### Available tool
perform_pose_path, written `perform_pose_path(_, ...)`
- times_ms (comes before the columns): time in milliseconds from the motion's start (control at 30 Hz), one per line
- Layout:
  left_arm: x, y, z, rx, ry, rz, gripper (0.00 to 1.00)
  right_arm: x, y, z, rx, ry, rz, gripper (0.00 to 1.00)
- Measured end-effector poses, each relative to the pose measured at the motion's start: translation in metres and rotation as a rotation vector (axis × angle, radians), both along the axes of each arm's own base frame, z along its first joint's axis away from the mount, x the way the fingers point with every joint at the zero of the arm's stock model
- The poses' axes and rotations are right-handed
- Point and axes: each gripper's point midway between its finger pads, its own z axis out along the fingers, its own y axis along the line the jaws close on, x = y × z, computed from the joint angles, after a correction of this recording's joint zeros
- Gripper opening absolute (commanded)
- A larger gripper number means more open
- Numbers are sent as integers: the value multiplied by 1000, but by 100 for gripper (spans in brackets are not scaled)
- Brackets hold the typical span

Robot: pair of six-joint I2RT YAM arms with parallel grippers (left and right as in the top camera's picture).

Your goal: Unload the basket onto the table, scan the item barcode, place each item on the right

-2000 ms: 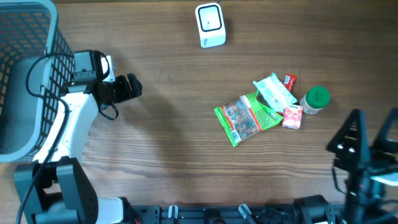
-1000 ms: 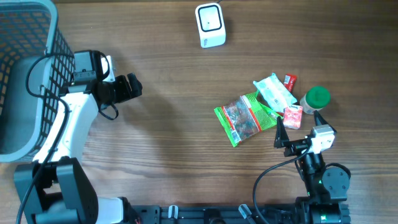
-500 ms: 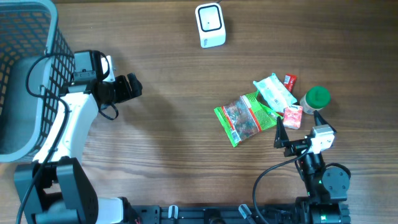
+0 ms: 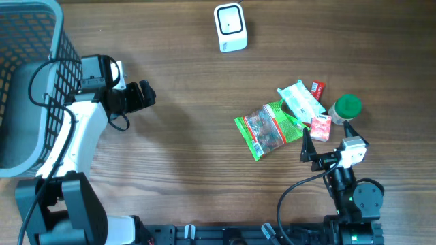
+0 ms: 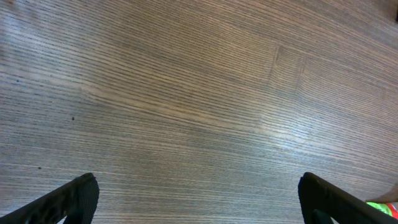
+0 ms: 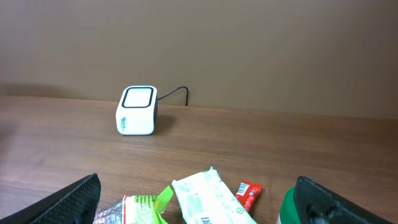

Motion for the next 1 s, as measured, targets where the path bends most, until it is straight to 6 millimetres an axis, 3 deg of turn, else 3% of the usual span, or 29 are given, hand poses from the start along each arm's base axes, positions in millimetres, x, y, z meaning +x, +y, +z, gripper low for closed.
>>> perform_pose_path(133,0,0,1,0,-3,0,100,0,0,0,0,1,0,100)
perform_pose_path(233,0,0,15,4,-40,0,100,0,0,0,0,0,0,100)
perform_pose_path(333,-3,0,73,22,-207,0,100,0,0,0,0,0,0,100)
perform_pose_path(367,-8,-1,103,33,-297,1,100,0,0,0,0,0,0,100)
perform_pose_path(433,-26,-3,166,52,-487,0,100,0,0,0,0,1,0,100)
perform_pose_path(500,-42,-5,200,64,-595,0,100,0,0,0,0,1,0,100)
perform_pose_path(567,-71,-8,244,81,-748,0,100,0,0,0,0,1,0,100)
perform_pose_path(633,-96,-10,272,92,-853,0,100,0,0,0,0,0,0,100)
perform_pose_path(900,-176,-15,310,129,-1045,20,100,0,0,0,0,0,0,100)
perform_pose_path(1000,-210,-15,308,147,-1081,35,100,0,0,0,0,0,0,100)
